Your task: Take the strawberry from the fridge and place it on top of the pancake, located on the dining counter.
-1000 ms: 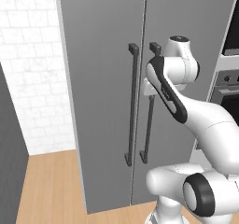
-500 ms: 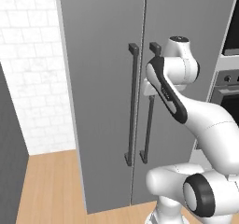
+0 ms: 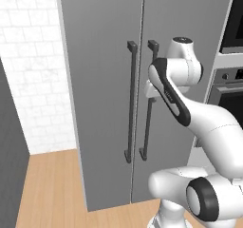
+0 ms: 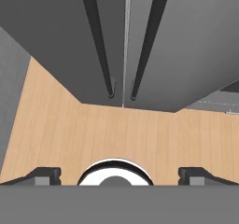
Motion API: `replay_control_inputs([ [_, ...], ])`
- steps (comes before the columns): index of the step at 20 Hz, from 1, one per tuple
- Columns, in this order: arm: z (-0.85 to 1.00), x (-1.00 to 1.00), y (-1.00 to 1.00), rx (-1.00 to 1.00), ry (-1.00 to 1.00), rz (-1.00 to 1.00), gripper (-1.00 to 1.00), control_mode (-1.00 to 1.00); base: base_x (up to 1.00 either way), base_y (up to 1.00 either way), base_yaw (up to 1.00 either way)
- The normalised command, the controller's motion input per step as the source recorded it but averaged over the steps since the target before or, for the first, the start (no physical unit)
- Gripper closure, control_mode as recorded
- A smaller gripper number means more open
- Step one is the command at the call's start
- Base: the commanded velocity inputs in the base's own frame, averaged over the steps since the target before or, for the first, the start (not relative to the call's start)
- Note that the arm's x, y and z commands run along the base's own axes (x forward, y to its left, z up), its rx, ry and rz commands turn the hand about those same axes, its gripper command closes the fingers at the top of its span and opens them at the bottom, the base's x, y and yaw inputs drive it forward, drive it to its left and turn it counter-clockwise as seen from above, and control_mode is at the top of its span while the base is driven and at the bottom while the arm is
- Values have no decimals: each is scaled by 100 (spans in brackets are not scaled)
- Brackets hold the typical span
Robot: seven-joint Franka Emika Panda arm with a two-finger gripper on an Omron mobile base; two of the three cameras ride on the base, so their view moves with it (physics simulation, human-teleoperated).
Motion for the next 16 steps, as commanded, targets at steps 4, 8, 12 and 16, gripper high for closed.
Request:
replay_control_inputs([
  [4, 0, 0, 0, 0, 0, 0, -100, 100, 0, 0, 0],
  [8, 0, 0, 0, 0, 0, 0, -100, 100, -6, 0, 0],
  [12, 0, 0, 0, 0, 0, 0, -100, 100, -6, 0, 0],
  [16, -6, 22, -1, 2, -51, 0, -100, -100, 0, 0, 0],
])
